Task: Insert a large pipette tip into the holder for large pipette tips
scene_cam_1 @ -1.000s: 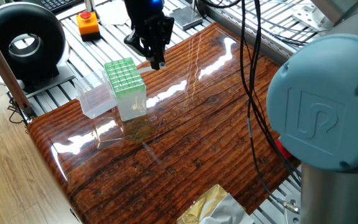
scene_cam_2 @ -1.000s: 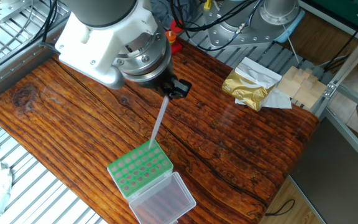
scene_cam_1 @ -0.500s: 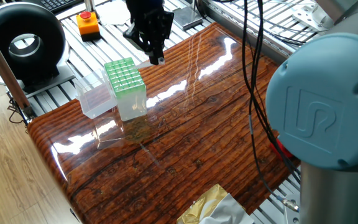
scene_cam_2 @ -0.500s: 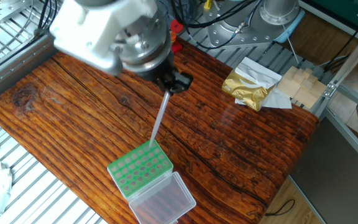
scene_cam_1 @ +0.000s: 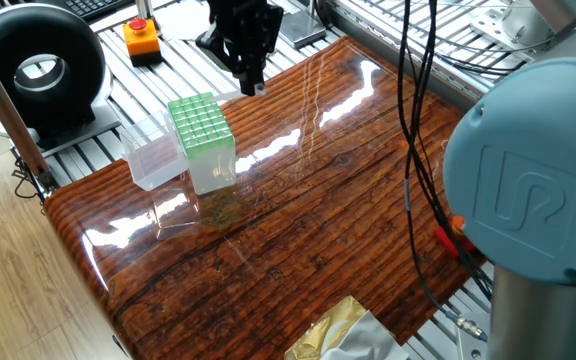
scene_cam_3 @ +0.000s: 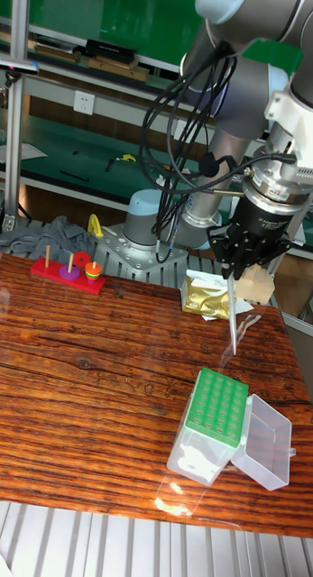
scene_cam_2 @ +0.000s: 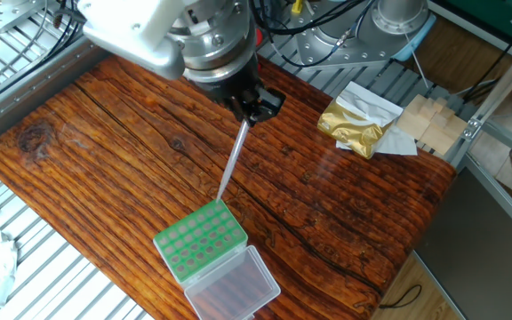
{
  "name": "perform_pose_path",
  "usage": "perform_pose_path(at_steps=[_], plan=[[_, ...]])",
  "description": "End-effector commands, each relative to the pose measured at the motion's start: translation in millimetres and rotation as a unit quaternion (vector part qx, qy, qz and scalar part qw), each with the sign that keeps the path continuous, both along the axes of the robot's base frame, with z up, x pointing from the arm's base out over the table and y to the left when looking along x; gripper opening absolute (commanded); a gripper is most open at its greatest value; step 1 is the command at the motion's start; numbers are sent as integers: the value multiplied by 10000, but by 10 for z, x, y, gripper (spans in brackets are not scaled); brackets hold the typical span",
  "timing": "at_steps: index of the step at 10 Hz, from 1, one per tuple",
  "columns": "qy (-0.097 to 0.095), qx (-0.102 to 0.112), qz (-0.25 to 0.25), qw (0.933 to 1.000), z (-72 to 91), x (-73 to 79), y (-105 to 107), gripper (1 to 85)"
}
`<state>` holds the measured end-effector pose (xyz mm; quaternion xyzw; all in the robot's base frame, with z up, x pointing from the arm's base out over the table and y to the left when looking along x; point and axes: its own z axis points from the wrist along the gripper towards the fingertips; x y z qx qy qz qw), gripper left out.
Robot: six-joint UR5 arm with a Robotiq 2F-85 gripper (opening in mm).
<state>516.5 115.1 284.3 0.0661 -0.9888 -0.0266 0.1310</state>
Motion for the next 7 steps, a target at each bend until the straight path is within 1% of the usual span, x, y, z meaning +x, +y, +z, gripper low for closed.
perform_pose_path(at_steps=[1,2,4,5,6,7], plan=[[-48,-52,37,10000,9,96,-41,10],[-48,-88,45,9999,-5,131,-54,10],[-44,-435,158,9989,-1,131,-243,10],[-62,-567,241,9981,2,142,-320,10],[-153,-490,311,9982,-12,188,-290,10],[-196,-361,309,9987,-20,208,-225,10]])
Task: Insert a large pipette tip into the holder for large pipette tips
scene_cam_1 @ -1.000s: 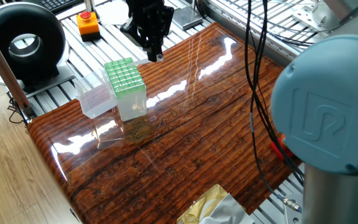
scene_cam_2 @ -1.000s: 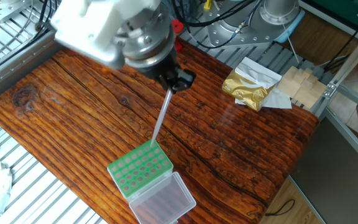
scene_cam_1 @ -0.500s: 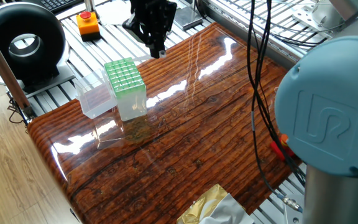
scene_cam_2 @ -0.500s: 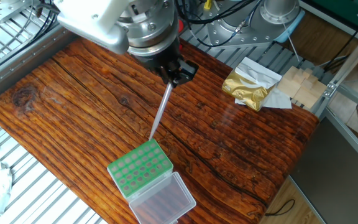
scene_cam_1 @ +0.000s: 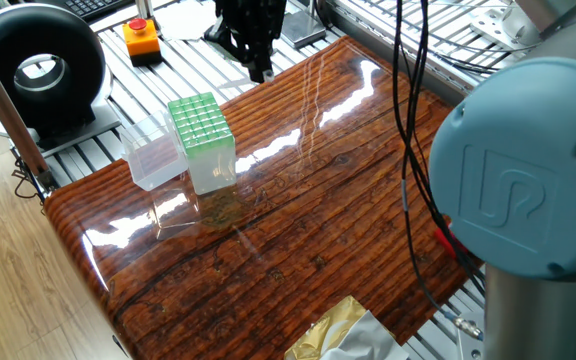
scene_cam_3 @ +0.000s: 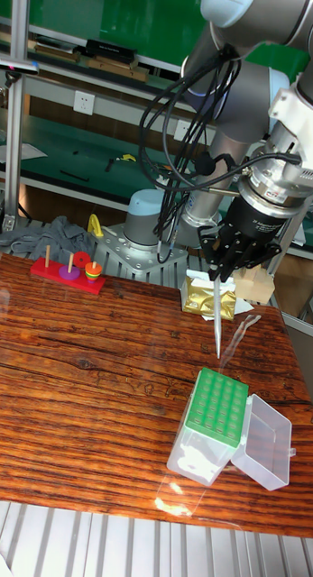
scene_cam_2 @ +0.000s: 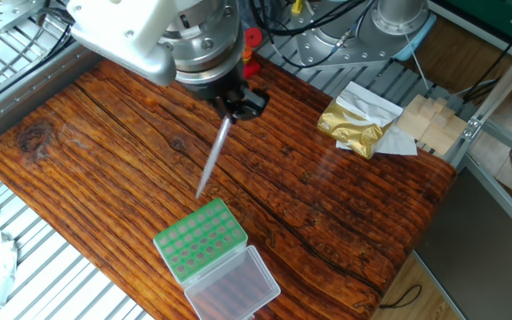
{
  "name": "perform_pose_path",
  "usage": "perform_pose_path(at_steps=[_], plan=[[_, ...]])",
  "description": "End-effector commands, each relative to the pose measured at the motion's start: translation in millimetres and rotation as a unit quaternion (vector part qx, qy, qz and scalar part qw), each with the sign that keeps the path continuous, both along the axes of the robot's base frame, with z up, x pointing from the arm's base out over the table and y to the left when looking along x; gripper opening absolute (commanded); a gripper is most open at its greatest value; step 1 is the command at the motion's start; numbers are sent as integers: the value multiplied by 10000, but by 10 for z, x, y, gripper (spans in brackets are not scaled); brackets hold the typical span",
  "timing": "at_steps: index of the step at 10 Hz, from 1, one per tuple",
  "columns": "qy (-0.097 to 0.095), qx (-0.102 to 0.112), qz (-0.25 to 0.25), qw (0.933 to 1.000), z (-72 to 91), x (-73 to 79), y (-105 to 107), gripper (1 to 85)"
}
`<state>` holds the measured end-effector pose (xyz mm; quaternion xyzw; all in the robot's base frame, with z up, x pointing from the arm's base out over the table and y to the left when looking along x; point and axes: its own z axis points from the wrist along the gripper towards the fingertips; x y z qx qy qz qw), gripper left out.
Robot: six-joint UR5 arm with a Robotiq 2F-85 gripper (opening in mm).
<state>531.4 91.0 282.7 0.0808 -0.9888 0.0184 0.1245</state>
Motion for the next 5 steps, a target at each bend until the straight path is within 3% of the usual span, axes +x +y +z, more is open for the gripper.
perform_pose_path(at_steps=[1,3,4,5], plan=[[-150,-6,162,9998,-8,89,-23,10],[-249,-64,261,9993,-17,143,-63,10],[-344,-195,358,9986,-19,198,-139,10],[-385,-112,358,9986,-27,218,-96,10]])
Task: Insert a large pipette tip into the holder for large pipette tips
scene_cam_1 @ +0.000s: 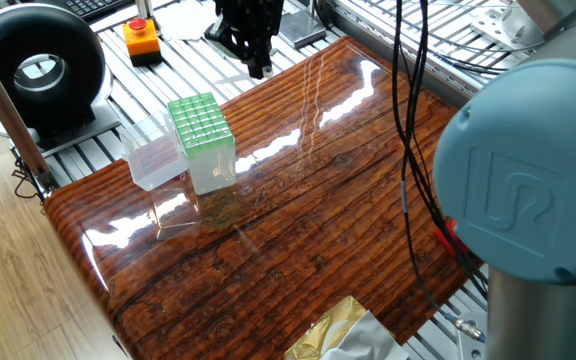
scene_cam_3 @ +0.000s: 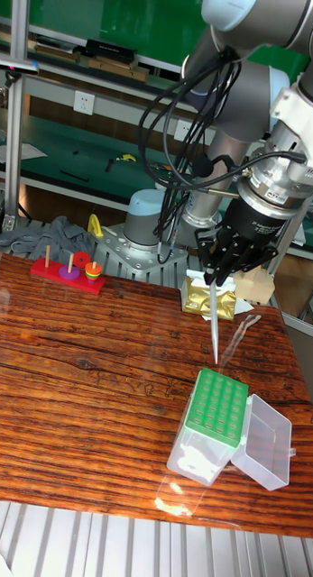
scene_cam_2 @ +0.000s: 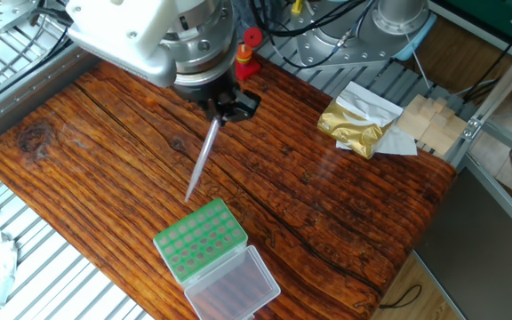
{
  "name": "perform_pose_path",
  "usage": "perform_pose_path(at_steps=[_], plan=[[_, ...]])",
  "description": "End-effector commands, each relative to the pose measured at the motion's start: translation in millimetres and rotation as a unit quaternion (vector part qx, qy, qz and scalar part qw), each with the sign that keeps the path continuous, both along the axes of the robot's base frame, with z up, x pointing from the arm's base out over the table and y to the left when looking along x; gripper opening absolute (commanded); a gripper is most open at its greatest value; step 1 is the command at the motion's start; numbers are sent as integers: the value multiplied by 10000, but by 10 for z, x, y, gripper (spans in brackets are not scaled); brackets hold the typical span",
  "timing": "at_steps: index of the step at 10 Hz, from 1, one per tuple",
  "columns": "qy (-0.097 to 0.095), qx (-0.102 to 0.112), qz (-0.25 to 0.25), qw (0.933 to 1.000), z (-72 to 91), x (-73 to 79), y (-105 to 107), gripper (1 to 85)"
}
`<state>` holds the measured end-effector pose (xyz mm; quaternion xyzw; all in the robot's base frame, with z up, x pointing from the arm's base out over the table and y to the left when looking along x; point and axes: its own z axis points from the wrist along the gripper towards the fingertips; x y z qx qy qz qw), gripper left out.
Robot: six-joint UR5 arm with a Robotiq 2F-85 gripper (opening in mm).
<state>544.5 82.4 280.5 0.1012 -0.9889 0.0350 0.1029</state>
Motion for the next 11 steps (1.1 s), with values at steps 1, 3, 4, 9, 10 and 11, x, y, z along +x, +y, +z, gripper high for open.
perform_pose_path(at_steps=[1,3,4,9,10,11], plan=[[-261,99,134,9995,-17,138,37,10],[-548,170,195,9982,-37,288,71,10],[-649,182,188,9975,-41,340,79,10],[-590,447,82,9972,-43,304,222,10],[-700,471,41,9964,-47,360,238,10],[-776,507,-104,9956,-49,397,266,10]])
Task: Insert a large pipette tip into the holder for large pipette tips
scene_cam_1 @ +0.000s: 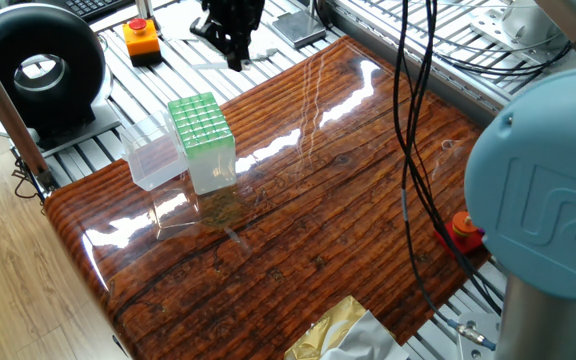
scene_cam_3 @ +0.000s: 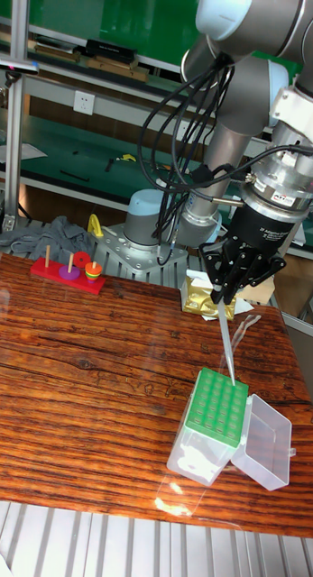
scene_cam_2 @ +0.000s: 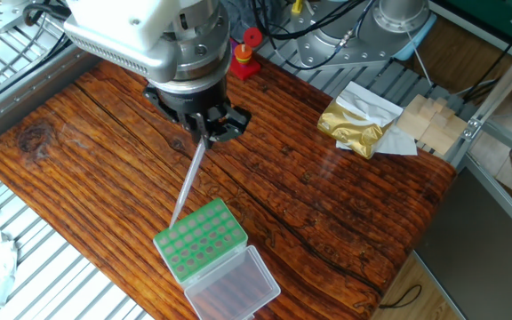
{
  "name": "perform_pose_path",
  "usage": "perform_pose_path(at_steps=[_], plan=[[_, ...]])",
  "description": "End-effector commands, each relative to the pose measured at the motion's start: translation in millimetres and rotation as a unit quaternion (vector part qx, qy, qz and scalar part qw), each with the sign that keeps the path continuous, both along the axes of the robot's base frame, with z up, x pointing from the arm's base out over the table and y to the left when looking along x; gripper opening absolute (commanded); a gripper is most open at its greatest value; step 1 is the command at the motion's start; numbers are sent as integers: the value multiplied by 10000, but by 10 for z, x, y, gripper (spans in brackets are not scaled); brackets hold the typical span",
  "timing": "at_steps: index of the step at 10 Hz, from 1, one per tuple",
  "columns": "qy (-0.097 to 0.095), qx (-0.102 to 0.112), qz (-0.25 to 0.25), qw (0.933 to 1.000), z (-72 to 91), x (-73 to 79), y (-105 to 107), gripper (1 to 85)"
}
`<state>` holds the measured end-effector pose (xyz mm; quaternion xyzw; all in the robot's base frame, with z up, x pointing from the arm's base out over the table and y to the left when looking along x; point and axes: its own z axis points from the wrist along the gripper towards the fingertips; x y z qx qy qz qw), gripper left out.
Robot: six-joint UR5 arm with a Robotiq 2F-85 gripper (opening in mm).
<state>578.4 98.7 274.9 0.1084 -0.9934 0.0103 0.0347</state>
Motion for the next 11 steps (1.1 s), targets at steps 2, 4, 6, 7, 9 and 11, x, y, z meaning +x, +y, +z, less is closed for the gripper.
perform_pose_path(at_steps=[2,4,6,7,9,11], plan=[[-172,261,-276,9991,7,86,139,10],[-254,331,-292,9987,7,130,175,10],[-268,401,-294,9984,8,138,211,10],[-267,431,-287,9983,8,138,226,10],[-218,505,-327,9980,11,101,260,10],[-218,489,-334,9980,21,66,238,10]])
